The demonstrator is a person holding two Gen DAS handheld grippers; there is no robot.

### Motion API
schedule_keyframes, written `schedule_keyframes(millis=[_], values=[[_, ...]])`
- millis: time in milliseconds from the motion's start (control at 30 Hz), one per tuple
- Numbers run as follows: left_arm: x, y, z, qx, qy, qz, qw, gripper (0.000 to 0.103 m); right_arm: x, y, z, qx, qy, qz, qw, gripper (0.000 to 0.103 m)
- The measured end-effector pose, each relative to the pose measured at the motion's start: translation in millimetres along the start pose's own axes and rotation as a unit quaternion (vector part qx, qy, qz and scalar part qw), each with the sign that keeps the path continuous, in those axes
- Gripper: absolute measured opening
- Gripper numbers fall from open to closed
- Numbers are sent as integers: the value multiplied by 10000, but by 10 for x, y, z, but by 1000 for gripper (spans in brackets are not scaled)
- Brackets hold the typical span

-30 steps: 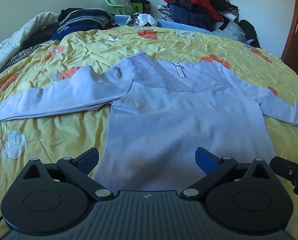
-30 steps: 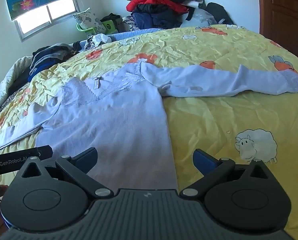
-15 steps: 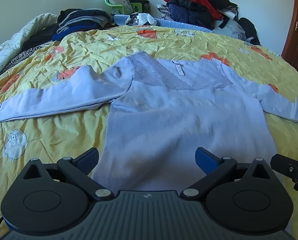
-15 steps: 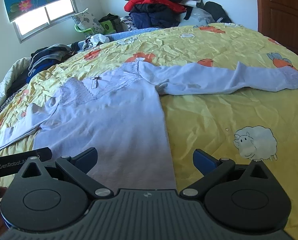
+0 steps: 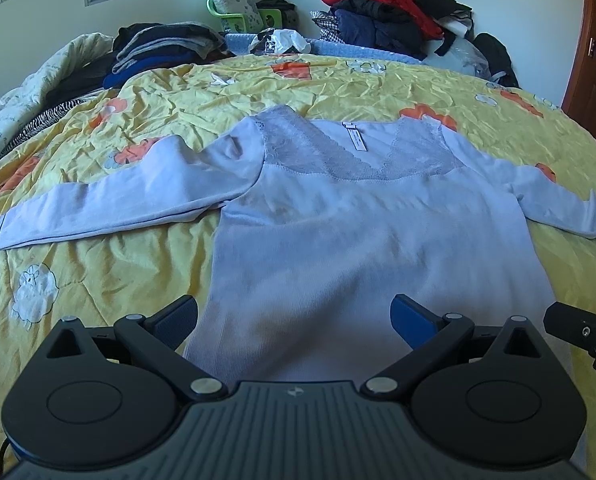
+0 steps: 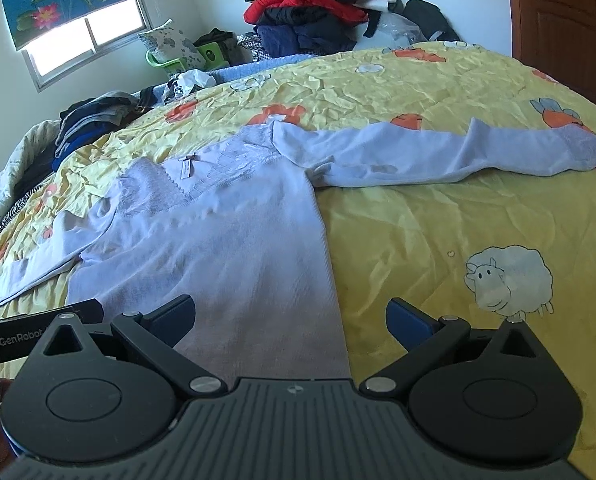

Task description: Fold small clothes

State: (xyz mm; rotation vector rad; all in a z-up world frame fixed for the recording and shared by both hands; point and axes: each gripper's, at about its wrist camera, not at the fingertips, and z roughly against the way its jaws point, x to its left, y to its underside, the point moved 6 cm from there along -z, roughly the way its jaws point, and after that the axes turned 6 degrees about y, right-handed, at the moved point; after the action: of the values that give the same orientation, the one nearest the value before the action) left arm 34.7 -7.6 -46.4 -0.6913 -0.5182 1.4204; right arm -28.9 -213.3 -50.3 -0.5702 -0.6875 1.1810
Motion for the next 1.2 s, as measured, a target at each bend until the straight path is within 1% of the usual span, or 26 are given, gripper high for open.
schedule_keyframes(millis=[533,933,1100,1200], values=[[-58,-1,-11,18,2,-94,10000,103,-42,24,-55,15,20,-22,10000,102],[-104,-6,-34,39,0,-170,9998,103,-121,6,-52,-156,17,8,9999,102],[-156,-4,-51,30,8,-245,9997,103,-145,1,-57,-303,-43,163,9994,103],[-200,-14,-69,16,7,-288,9996,103,-151,-5,-72,-352,-150,221,9990,102]])
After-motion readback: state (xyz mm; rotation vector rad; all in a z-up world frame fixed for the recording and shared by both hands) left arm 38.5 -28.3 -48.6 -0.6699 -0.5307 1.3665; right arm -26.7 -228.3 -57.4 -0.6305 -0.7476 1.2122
